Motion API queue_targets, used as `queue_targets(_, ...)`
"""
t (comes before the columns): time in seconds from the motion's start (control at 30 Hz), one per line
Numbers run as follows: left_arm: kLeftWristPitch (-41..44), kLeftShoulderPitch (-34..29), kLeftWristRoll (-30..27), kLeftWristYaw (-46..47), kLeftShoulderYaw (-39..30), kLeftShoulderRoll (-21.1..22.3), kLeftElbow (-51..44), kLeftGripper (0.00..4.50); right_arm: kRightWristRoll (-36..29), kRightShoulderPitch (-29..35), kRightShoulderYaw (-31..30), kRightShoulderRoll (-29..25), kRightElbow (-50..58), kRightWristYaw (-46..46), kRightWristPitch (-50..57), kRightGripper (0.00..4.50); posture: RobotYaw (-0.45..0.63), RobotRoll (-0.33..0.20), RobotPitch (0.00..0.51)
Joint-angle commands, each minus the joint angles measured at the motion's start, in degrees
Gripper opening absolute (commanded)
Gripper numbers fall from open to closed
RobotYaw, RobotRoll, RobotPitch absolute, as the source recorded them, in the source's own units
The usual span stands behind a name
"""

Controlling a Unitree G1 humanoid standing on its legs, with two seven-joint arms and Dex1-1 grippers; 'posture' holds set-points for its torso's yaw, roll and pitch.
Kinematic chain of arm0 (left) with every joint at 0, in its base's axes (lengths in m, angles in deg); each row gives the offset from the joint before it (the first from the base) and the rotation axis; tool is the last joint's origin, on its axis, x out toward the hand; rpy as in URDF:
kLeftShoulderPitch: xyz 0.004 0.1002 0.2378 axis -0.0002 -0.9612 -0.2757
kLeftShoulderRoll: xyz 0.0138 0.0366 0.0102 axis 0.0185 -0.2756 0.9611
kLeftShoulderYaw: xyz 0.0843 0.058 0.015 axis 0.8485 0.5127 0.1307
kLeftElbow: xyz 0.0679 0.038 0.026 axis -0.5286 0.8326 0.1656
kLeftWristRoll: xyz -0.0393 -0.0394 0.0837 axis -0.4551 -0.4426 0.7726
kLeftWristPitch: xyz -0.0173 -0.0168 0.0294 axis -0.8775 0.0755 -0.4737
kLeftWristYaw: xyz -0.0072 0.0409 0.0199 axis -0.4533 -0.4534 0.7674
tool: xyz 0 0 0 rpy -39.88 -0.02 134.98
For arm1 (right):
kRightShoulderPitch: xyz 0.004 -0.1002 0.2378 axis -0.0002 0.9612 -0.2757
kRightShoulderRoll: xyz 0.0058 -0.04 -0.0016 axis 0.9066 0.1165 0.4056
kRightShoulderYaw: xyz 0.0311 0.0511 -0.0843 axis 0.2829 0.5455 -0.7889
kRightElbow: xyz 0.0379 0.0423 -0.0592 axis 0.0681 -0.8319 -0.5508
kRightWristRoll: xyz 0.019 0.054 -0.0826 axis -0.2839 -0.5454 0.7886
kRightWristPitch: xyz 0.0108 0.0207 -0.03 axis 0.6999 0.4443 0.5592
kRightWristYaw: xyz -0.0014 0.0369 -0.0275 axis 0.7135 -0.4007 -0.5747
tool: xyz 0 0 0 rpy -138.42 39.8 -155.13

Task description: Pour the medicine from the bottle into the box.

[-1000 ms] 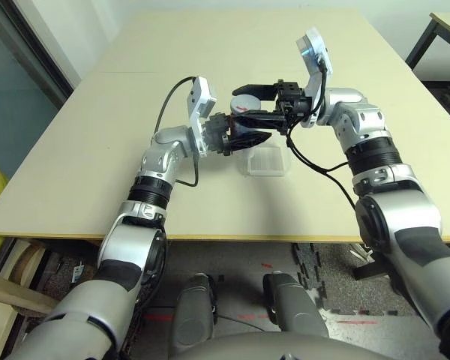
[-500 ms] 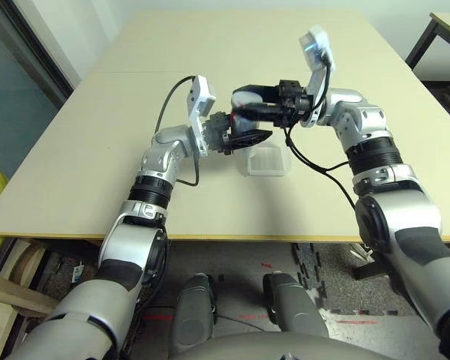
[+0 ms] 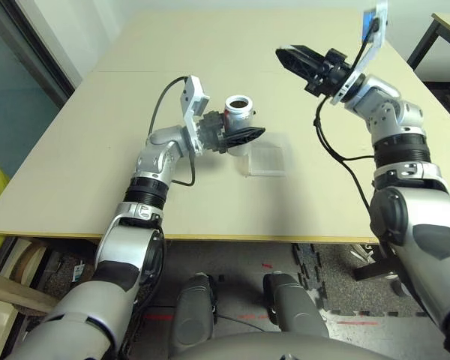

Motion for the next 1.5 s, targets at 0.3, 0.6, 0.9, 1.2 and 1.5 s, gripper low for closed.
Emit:
queue_targets(0.3, -0.7, -0.3, 0.0, 0.3, -0.5, 0.2, 0.6, 2.76, 9.0, 4.8, -0.9, -3.8, -9.7, -14.9, -9.6, 2.59, -0.21, 0.0, 0.078)
queue_targets(0.6, -0.9, -0.5, -0.1, 0.5, -0.5, 0.1, 0.5, 2.76, 13.3, 6.5, -2.1, -4.4, -16.3, -20.7, -12.5, 2.59, -0.21, 0.0, 0.079)
queue_targets(0.9, -1.2, -0.1, 0.1, 0.3, -0.5, 0.3, 1.1, 2.76, 15.2, 6.8, -1.8, -5.9, -20.1, -27.0, -16.0, 2.59, -0.22, 0.0, 0.07)
queue_targets(1.2, -1.7, -0.1, 0.3, 0.3, -0.6, 0.8, 1.7, 2.76, 14.2, 8.2, 0.0, -6.7, -21.4, -31.2, -17.1, 2.59, -0.22, 0.0, 0.063)
queue_targets(1.5, -2.0, 0.4, 0.4, 0.2, -0.5, 0.9, 2.3, 2.76, 14.2, 8.5, 0.4, -6.8, -21.7, -31.2, -17.0, 3.59, -0.22, 0.0, 0.062)
